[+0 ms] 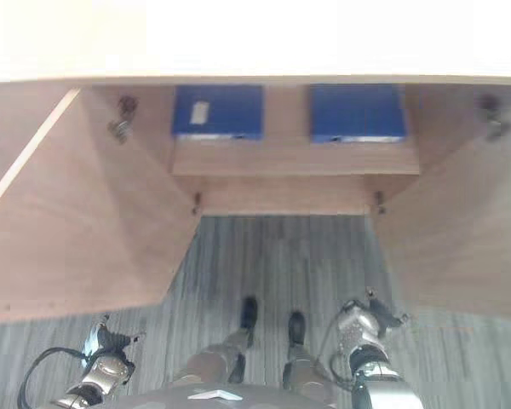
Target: Put the empty folder in the office cabinet
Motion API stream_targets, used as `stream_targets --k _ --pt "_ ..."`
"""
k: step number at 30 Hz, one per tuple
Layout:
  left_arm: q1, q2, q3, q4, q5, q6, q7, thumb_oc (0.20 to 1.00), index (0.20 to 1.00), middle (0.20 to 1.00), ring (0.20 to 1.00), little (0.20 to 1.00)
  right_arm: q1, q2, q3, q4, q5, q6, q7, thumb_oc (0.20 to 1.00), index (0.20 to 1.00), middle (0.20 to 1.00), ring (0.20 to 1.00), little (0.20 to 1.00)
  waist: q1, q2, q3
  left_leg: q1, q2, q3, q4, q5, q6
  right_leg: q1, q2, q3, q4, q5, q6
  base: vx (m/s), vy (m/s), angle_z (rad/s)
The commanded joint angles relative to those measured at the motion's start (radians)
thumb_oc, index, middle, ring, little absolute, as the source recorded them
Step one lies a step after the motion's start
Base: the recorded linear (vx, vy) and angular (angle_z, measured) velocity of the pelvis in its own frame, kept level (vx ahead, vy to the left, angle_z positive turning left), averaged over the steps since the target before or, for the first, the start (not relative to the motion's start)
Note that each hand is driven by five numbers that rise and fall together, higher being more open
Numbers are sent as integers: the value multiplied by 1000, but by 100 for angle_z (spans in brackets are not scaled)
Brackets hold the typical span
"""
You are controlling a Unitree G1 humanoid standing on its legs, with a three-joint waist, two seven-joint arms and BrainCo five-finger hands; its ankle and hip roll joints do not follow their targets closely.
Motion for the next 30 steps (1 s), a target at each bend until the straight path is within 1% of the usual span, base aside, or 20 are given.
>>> stream_targets --k 1,5,6,7,8,9,10,11,13,15,16,18,22,23,25,26,27,28,29,30 --pt "20 -24 91 146 -98 35 -5 1000 1000 1000 1000 1000 24 -50 -17 24 -118 18 95 1000 1000 1000 1000 1000 11 3 -63 97 125 62 -10 -85 -35 29 5 -17 14 -27 34 43 13 -22" --pt "70 -89 206 209 -270 35 -92 1000 1000 1000 1000 1000 108 -38 -10 54 -189 70 176 1000 1000 1000 1000 1000 2 -5 -102 178 128 82 -10 -102 -29 85 13 -3 41 -44 30 34 -5 -26" --pt "70 -89 206 209 -270 35 -92 1000 1000 1000 1000 1000 108 -38 -10 54 -189 70 176 1000 1000 1000 1000 1000 2 -5 -102 178 128 82 -10 -102 -29 85 13 -3 41 -44 30 22 -11 -6" --pt "73 -101 234 210 -325 40 -114 1000 1000 1000 1000 1000 122 -35 -11 66 -201 83 195 1000 1000 1000 1000 1000 1 -7 -111 192 128 83 -10 -105 -27 97 14 -2 47 -49 29 60 -29 -1" --pt "73 -120 303 195 -543 25 -134 1000 1000 1000 1000 1000 136 -34 -7 83 -212 107 224 1000 1000 1000 1000 1000 1 -10 -128 224 129 85 -10 -116 -24 124 16 0 54 -60 29 80 -38 0" --pt "77 -127 328 189 -627 21 -146 1000 1000 1000 1000 1000 142 -35 -12 86 -215 114 232 1000 1000 1000 1000 1000 1 -10 -135 236 128 84 -10 -120 -21 136 16 1 58 -66 28 60 -32 5" --pt "77 -127 327 189 -628 21 -146 1000 1000 1000 1000 1000 142 -35 -12 85 -215 114 232 1000 1000 1000 1000 1000 1 -10 -133 239 128 84 -10 -121 -21 139 16 1 58 -67 28 64 -9 3" --pt "85 -131 331 183 -658 29 -185 1000 1000 1000 1000 1000 158 -37 -14 96 -234 125 249 1000 1000 1000 1000 1000 -3 -8 -144 261 127 84 -10 -126 -19 159 17 3 65 -74 26 62 -5 3" --pt "88 -132 323 185 -646 32 -195 1000 1000 1000 1000 1000 166 -37 -8 107 -253 128 255 1000 1000 1000 1000 1000 -6 -7 -149 273 127 85 -10 -130 -19 170 17 6 66 -78 25 49 -5 3" --pt "90 -143 276 187 -565 44 -229 1000 1000 1000 1000 1000 175 -48 5 129 -286 137 278 1000 1000 1000 1000 1000 -13 -9 -164 294 127 88 -10 -140 -17 188 18 12 69 -86 23 51 -9 0" --pt "90 -143 276 187 -565 44 -229 1000 1000 1000 1000 1000 175 -48 5 129 -286 137 278 1000 1000 1000 1000 1000 -13 -9 -164 294 127 88 -10 -140 -17 188 18 12 69 -86 23 48 -10 -5" --pt "97 -140 256 196 -507 51 -240 1000 1000 1000 1000 1000 178 -71 5 118 -305 140 284 1000 1000 1000 1000 1000 -16 -10 -172 303 128 88 -10 -143 -16 195 19 16 70 -89 20 35 -8 -6" --pt "122 -130 251 204 -422 56 -248 1000 1000 1000 1000 1000 178 -202 -78 25 -417 144 207 1000 1000 1000 1000 1000 -20 -10 -175 315 129 88 -10 -151 -13 202 18 17 78 -93 21 18 -7 -5" --pt "122 -130 250 204 -422 56 -248 1000 1000 1000 1000 1000 179 -203 -79 24 -418 145 206 1000 1000 1000 1000 1000 -19 -9 -174 316 129 88 -10 -152 -13 202 18 17 78 -93 21 0 0 0" --pt "129 -124 245 206 -391 57 -252 1000 1000 1000 1000 1000 174 -274 -147 1 -464 146 146 1000 1000 1000 1000 1000 -20 -7 -177 322 128 88 -10 -157 -10 207 19 19 78 -95 23 22 -1 1" --pt "135 -119 241 209 -378 55 -256 1000 1000 1000 1000 1000 166 -324 -203 4 -475 140 101 1000 1000 1000 1000 1000 -21 -6 -178 325 128 87 -10 -159 -9 211 19 19 77 -97 24 40 -7 2" --pt "136 -115 235 210 -368 52 -257 1000 1000 1000 1000 1000 157 -353 -236 22 -474 144 80 1000 1000 1000 1000 1000 -20 -6 -178 326 127 86 -10 -161 -8 214 18 17 76 -98 24 0 0 0" --pt "136 -116 234 210 -368 52 -257 1000 1000 1000 1000 1000 156 -355 -237 23 -474 143 80 1000 1000 1000 1000 1000 -19 -5 -177 327 128 86 -10 -161 -8 215 18 17 76 -98 24 0 0 0" --pt "140 -114 227 211 -367 54 -260 1000 1000 1000 1000 1000 149 -397 -273 54 -467 144 62 1000 1000 1000 1000 1000 -17 -6 -176 329 128 84 -10 -162 -8 219 18 15 73 -100 25 0 0 0" --pt "144 -114 224 210 -369 57 -261 1000 1000 1000 1000 1000 146 -418 -290 48 -465 144 51 1000 1000 1000 1000 1000 -16 -6 -176 329 129 83 -10 -163 -8 220 18 14 70 -101 25 0 0 0"
